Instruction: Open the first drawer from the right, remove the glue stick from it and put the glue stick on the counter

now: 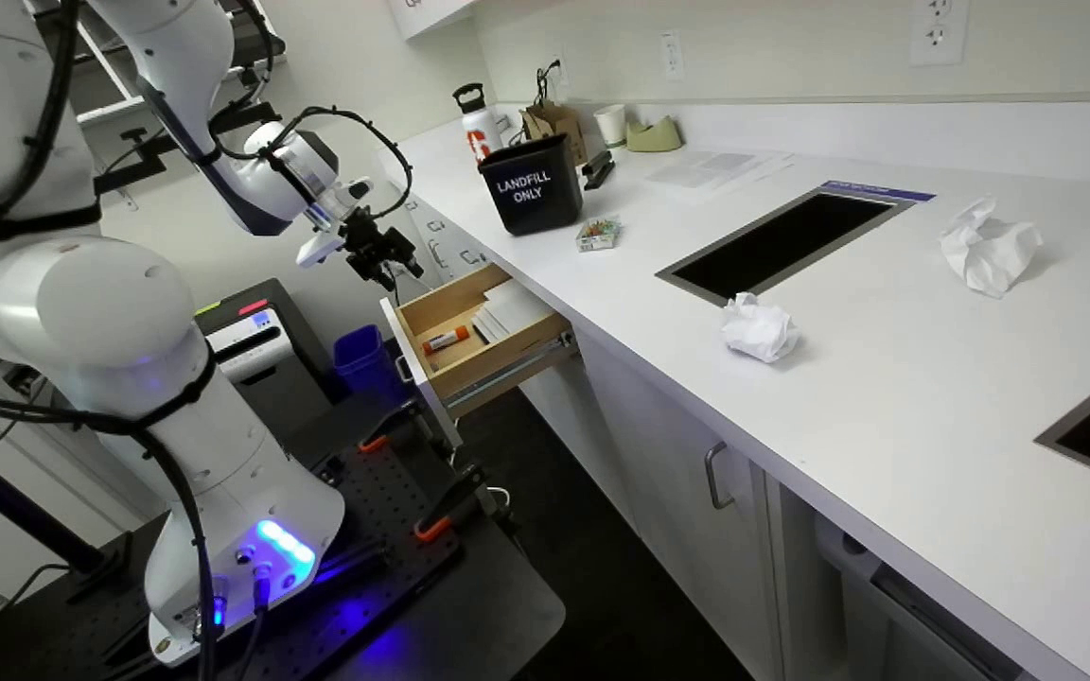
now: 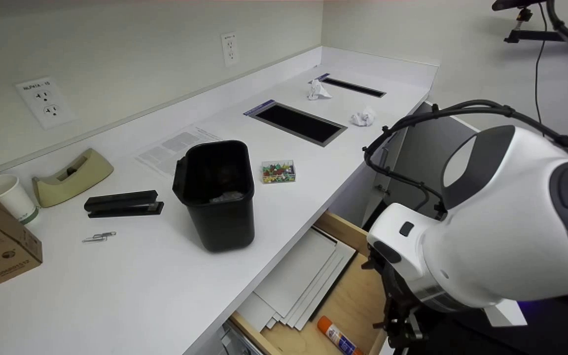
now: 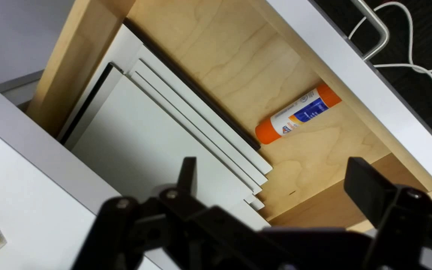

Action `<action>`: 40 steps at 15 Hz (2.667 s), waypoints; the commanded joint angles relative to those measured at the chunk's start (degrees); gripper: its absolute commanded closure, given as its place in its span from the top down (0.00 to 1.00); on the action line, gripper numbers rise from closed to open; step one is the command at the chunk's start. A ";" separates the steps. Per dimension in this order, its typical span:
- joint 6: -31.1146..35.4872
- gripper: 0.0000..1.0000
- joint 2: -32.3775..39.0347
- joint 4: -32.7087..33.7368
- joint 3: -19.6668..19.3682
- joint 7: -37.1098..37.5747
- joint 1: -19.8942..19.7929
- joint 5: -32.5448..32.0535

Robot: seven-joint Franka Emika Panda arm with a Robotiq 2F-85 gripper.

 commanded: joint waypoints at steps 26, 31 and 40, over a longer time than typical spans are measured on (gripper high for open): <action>18.19 1.00 25.68 16.23 -28.88 23.04 25.50 20.72; 19.80 1.00 27.65 16.54 -30.77 22.06 26.22 26.44; 21.84 0.42 28.74 16.00 -31.49 19.93 25.91 31.70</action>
